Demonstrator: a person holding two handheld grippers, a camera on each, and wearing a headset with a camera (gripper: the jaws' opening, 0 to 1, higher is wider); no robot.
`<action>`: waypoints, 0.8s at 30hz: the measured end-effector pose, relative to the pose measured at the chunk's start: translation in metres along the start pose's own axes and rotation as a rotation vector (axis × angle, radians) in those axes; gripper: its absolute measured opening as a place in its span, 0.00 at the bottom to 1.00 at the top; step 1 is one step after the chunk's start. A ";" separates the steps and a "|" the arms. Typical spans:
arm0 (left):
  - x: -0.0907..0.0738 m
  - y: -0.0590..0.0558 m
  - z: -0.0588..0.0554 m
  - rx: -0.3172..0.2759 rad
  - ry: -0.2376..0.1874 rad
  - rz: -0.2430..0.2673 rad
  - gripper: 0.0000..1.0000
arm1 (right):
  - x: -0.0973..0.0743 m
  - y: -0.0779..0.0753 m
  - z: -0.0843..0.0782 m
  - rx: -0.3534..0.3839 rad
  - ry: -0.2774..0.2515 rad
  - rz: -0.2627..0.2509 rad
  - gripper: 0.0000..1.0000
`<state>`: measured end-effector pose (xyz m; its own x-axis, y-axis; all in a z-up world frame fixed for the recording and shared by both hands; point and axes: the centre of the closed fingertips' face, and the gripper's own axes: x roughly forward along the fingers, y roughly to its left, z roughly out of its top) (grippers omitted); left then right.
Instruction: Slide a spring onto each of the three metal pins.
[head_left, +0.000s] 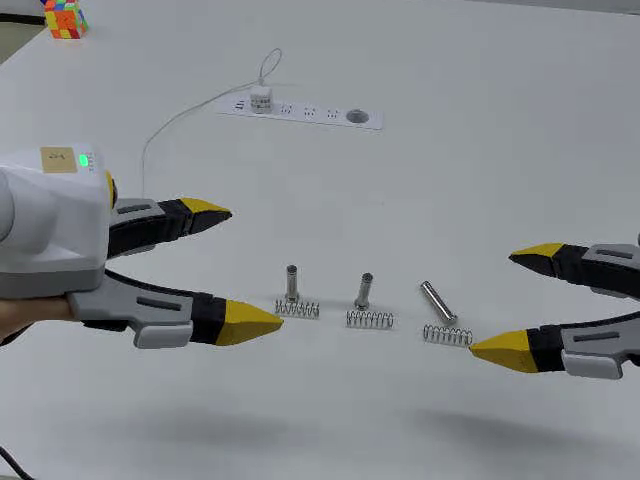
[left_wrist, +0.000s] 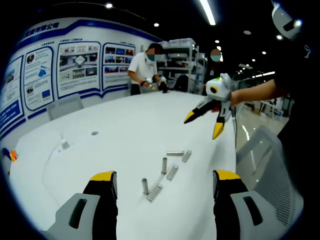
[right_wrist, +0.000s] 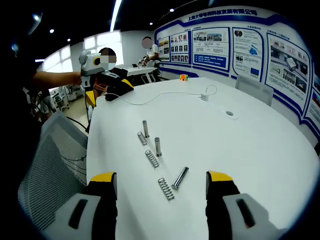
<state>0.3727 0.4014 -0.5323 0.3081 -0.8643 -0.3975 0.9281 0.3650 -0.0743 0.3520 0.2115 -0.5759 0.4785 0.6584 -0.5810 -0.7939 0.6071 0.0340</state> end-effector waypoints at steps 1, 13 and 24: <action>0.000 0.000 0.000 -0.001 0.000 0.000 0.79 | 0.002 0.000 -0.001 0.004 0.003 0.004 0.72; 0.003 0.000 -0.009 -0.019 0.017 -0.011 0.69 | 0.019 -0.010 -0.002 0.046 0.010 0.007 0.65; 0.003 0.002 -0.015 -0.063 0.030 -0.012 0.66 | 0.043 -0.018 -0.006 0.051 0.044 0.005 0.56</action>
<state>0.3722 0.4050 -0.5469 0.2901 -0.8583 -0.4232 0.9164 0.3766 -0.1357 0.3847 0.2264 -0.6063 0.4569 0.6415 -0.6162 -0.7753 0.6268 0.0776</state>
